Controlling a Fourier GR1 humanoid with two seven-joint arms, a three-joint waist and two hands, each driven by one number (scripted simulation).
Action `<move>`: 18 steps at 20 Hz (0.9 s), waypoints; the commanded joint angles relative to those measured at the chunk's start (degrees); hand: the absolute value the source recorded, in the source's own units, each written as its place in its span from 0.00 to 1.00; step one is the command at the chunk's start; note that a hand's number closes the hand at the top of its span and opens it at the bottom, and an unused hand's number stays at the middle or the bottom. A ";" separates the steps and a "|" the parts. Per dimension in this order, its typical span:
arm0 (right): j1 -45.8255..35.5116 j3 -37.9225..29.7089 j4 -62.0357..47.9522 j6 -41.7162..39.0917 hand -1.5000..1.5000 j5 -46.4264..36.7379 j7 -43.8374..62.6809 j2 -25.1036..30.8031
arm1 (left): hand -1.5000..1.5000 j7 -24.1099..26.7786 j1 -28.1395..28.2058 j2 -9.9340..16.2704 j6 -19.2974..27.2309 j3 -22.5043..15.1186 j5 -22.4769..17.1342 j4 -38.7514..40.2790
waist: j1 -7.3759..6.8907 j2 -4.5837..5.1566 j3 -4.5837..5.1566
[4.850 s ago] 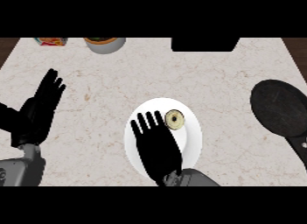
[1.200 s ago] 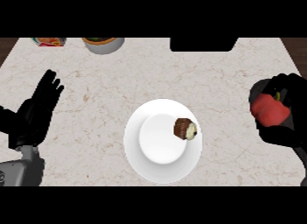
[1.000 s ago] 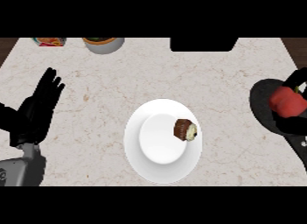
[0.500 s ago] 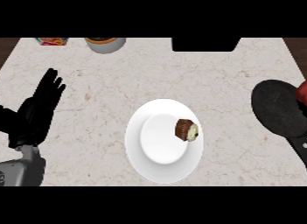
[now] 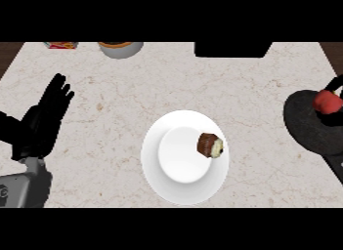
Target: Pick the bell pepper from the plate and place it in the pan
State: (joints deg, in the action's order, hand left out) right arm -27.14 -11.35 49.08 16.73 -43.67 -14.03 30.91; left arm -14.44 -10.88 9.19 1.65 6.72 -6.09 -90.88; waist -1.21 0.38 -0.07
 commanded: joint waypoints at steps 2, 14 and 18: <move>-6.84 -1.85 -16.97 1.53 1.00 -1.09 -0.75 -0.78 | 0.50 -0.11 -0.12 -0.56 1.11 -0.58 1.14 -0.99 | -0.73 0.24 -0.06; -8.05 -13.30 -31.62 -3.54 0.00 10.01 -18.98 4.26 | 0.50 2.56 1.83 -2.12 0.84 -1.78 1.81 -0.66 | -0.43 0.27 -0.19; -7.46 -19.71 -31.92 -10.11 0.00 17.38 -22.85 6.95 | 0.50 -1.23 -1.12 0.44 0.78 0.72 0.40 -1.38 | 0.45 0.00 -0.16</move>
State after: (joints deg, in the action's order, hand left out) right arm -35.39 -25.93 18.15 11.03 -32.00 -31.83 35.37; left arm -13.79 -10.75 8.33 2.23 6.18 -5.14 -91.01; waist -1.28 0.56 -0.22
